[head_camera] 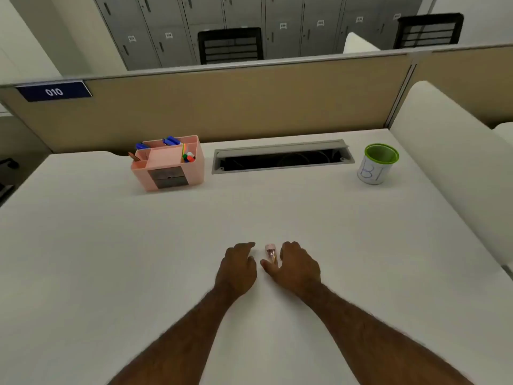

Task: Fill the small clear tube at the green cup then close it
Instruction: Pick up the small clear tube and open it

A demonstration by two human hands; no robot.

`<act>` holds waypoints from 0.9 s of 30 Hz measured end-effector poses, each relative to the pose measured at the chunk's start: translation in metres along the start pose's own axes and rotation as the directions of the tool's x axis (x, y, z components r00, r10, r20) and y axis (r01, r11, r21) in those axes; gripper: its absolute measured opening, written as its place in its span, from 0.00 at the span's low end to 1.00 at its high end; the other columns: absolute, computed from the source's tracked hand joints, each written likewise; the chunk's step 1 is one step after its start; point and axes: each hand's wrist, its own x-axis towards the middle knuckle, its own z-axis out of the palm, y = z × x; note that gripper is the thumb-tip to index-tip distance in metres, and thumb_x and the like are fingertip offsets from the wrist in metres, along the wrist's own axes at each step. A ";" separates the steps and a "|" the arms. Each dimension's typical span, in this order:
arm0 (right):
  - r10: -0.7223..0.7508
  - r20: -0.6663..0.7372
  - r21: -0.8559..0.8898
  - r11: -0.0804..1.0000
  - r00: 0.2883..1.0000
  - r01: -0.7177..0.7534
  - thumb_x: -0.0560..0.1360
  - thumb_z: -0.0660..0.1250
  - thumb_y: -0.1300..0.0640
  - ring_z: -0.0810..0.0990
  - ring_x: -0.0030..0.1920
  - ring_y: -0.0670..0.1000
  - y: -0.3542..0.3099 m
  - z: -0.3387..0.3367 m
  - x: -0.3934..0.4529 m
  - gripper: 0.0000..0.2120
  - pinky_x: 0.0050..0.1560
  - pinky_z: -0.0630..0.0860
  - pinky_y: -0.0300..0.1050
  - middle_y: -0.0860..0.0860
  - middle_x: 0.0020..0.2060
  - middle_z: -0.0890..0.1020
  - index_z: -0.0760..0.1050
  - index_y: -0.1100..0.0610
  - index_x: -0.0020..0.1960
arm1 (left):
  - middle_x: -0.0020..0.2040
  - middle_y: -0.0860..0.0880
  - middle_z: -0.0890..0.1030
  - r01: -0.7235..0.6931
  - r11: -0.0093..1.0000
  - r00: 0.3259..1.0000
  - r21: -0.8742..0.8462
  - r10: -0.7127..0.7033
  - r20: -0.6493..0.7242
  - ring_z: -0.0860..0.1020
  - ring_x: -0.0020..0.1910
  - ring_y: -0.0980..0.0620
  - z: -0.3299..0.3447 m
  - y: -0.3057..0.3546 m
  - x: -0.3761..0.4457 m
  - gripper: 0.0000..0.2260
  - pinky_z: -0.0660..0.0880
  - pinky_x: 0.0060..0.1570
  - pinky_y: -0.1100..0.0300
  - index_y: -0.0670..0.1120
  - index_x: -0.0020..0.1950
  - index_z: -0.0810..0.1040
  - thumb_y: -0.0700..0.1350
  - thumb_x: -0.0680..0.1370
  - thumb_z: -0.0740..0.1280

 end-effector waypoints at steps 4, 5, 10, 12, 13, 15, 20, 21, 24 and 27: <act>-0.027 0.010 -0.007 1.000 1.000 0.027 0.71 0.62 0.37 0.78 0.49 0.52 0.001 0.000 0.005 0.21 0.46 0.77 0.50 0.50 0.49 0.76 0.72 0.54 0.50 | 0.66 0.45 0.77 0.126 0.960 0.992 -0.251 -0.126 0.016 0.75 0.64 0.48 0.000 0.016 0.010 0.16 0.68 0.65 0.58 0.44 0.67 0.73 0.42 0.80 0.60; -0.027 0.010 0.007 1.000 1.000 0.027 0.73 0.60 0.38 0.78 0.48 0.53 0.001 0.001 0.007 0.19 0.46 0.77 0.50 0.50 0.48 0.77 0.72 0.54 0.49 | 0.65 0.46 0.78 0.153 0.946 0.988 -0.285 -0.149 0.035 0.75 0.62 0.49 0.002 0.018 0.012 0.16 0.68 0.64 0.58 0.44 0.67 0.73 0.45 0.80 0.60; -0.041 0.017 0.166 0.985 0.999 0.037 0.76 0.55 0.36 0.78 0.41 0.53 0.002 0.001 0.012 0.20 0.42 0.77 0.51 0.49 0.42 0.79 0.70 0.53 0.45 | 0.54 0.48 0.83 0.221 0.809 0.975 -0.545 -0.199 0.101 0.80 0.52 0.48 0.004 0.030 0.015 0.13 0.76 0.56 0.54 0.49 0.57 0.78 0.52 0.80 0.59; -0.077 0.082 0.304 0.952 0.994 0.049 0.77 0.57 0.39 0.79 0.41 0.52 -0.002 0.000 0.013 0.18 0.41 0.77 0.50 0.49 0.42 0.80 0.70 0.54 0.49 | 0.47 0.47 0.82 0.242 0.688 0.968 -0.684 -0.220 0.122 0.80 0.47 0.48 0.001 0.037 0.018 0.11 0.75 0.49 0.55 0.47 0.47 0.79 0.48 0.81 0.58; -0.091 0.101 0.378 0.925 0.991 0.046 0.78 0.58 0.40 0.79 0.42 0.52 -0.004 -0.001 0.013 0.17 0.41 0.76 0.48 0.49 0.43 0.80 0.70 0.55 0.52 | 0.48 0.46 0.82 0.265 0.608 0.960 -0.748 -0.242 0.143 0.80 0.48 0.48 0.000 0.040 0.020 0.10 0.76 0.49 0.54 0.47 0.46 0.78 0.46 0.81 0.58; -0.089 0.118 0.500 0.866 0.989 0.018 0.79 0.57 0.43 0.79 0.45 0.51 -0.012 -0.005 0.013 0.17 0.44 0.75 0.47 0.49 0.47 0.80 0.70 0.56 0.56 | 0.55 0.46 0.82 0.296 0.468 0.946 -0.833 -0.264 0.188 0.81 0.54 0.48 -0.002 0.042 0.026 0.08 0.77 0.52 0.55 0.48 0.53 0.77 0.45 0.81 0.58; -0.110 0.220 0.661 0.748 0.969 -0.065 0.80 0.50 0.40 0.76 0.35 0.46 -0.027 -0.013 0.014 0.19 0.38 0.75 0.46 0.51 0.41 0.80 0.71 0.54 0.53 | 0.57 0.45 0.83 0.288 0.270 0.951 -0.919 -0.195 0.240 0.81 0.55 0.51 -0.010 0.044 0.036 0.13 0.77 0.53 0.58 0.43 0.62 0.75 0.47 0.81 0.60; -0.113 0.190 0.660 0.750 0.975 -0.041 0.81 0.50 0.41 0.76 0.37 0.46 -0.028 -0.013 0.014 0.19 0.40 0.74 0.46 0.49 0.42 0.80 0.71 0.53 0.53 | 0.55 0.45 0.83 0.282 0.240 0.950 -0.929 -0.204 0.236 0.81 0.53 0.51 -0.011 0.046 0.037 0.13 0.77 0.52 0.58 0.43 0.61 0.76 0.47 0.81 0.61; -0.099 0.063 0.615 0.788 0.993 0.039 0.82 0.49 0.46 0.79 0.50 0.50 -0.034 -0.012 0.015 0.19 0.50 0.74 0.45 0.50 0.51 0.81 0.72 0.56 0.60 | 0.49 0.45 0.82 0.245 0.159 0.942 -0.956 -0.271 0.196 0.80 0.49 0.51 -0.008 0.053 0.041 0.10 0.77 0.52 0.57 0.43 0.58 0.78 0.45 0.80 0.63; -0.073 0.000 0.615 0.786 0.997 0.058 0.82 0.49 0.46 0.79 0.57 0.51 -0.041 -0.010 0.015 0.20 0.56 0.73 0.44 0.51 0.58 0.81 0.69 0.53 0.67 | 0.45 0.46 0.83 0.208 0.143 0.925 -0.968 -0.349 0.148 0.81 0.46 0.51 -0.004 0.061 0.043 0.08 0.78 0.56 0.54 0.44 0.54 0.80 0.44 0.79 0.65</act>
